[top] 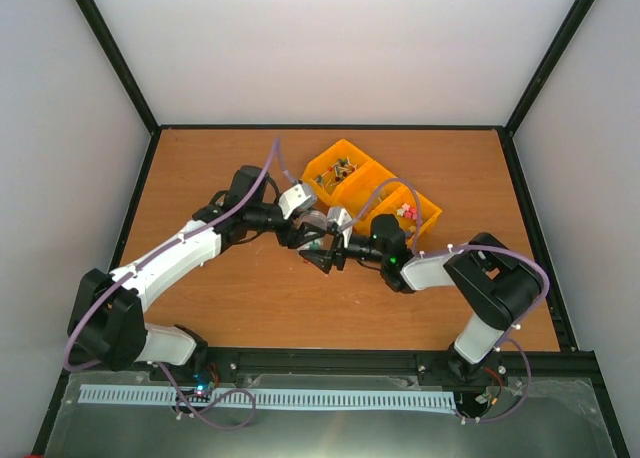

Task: Pack the candies

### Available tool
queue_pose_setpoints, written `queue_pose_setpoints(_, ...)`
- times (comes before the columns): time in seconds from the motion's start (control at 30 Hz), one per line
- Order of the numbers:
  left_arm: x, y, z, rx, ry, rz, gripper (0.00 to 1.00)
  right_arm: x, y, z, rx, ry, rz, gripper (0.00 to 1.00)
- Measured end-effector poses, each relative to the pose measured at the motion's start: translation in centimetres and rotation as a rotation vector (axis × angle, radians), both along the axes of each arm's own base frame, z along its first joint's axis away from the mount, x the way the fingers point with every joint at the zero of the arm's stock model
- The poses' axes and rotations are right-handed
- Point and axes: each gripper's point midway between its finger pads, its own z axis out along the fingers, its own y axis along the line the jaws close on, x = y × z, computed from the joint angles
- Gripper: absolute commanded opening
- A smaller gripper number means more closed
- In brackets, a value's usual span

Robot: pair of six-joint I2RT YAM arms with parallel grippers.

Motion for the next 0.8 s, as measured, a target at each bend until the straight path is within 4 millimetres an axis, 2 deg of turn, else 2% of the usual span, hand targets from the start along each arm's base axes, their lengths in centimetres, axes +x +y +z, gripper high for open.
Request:
queue_pose_setpoints(0.07, 0.3, -0.1, 0.2, -0.014, 0.02, 0.023, 0.26, 0.3, 0.1, -0.1, -0.001, 0.006, -0.023, 0.81)
queue_pose_setpoints(0.2, 0.3, -0.2, 0.5, -0.032, 0.043, 0.035, 0.26, 0.8, 0.0, -0.3, -0.002, 0.024, -0.061, 0.57)
queue_pose_setpoints(0.3, 0.2, -0.2, 0.6, -0.036, 0.042, 0.021, 0.26, 0.9, -0.1, -0.2, 0.002, 0.032, -0.063, 0.44)
queue_pose_setpoints(0.47, -0.3, 0.0, 0.8, -0.01, 0.032, -0.035, 0.26, 0.8, -0.1, 0.0, 0.009, 0.022, -0.053, 0.32)
queue_pose_setpoints(0.6, -1.4, 0.3, 1.1, 0.042, 0.013, -0.139, 0.26, 0.1, 0.1, 0.4, 0.018, -0.009, -0.002, 0.23)
queue_pose_setpoints(0.67, -2.2, 0.5, 1.4, 0.067, -0.006, -0.2, 0.25, -0.6, 0.2, 0.8, 0.026, -0.033, 0.039, 0.25)
queue_pose_setpoints(0.7, -2.6, 0.7, 1.5, 0.076, -0.013, -0.227, 0.24, -0.8, 0.2, 0.9, 0.028, -0.042, 0.053, 0.29)
queue_pose_setpoints(0.73, -2.9, 0.7, 1.6, 0.08, -0.017, -0.245, 0.22, -1.1, 0.2, 1.0, 0.03, -0.052, 0.069, 0.39)
queue_pose_setpoints(0.8, -3.4, 0.8, 1.6, 0.079, -0.024, -0.276, 0.2, -1.4, 0.2, 1.2, 0.03, -0.065, 0.087, 0.69)
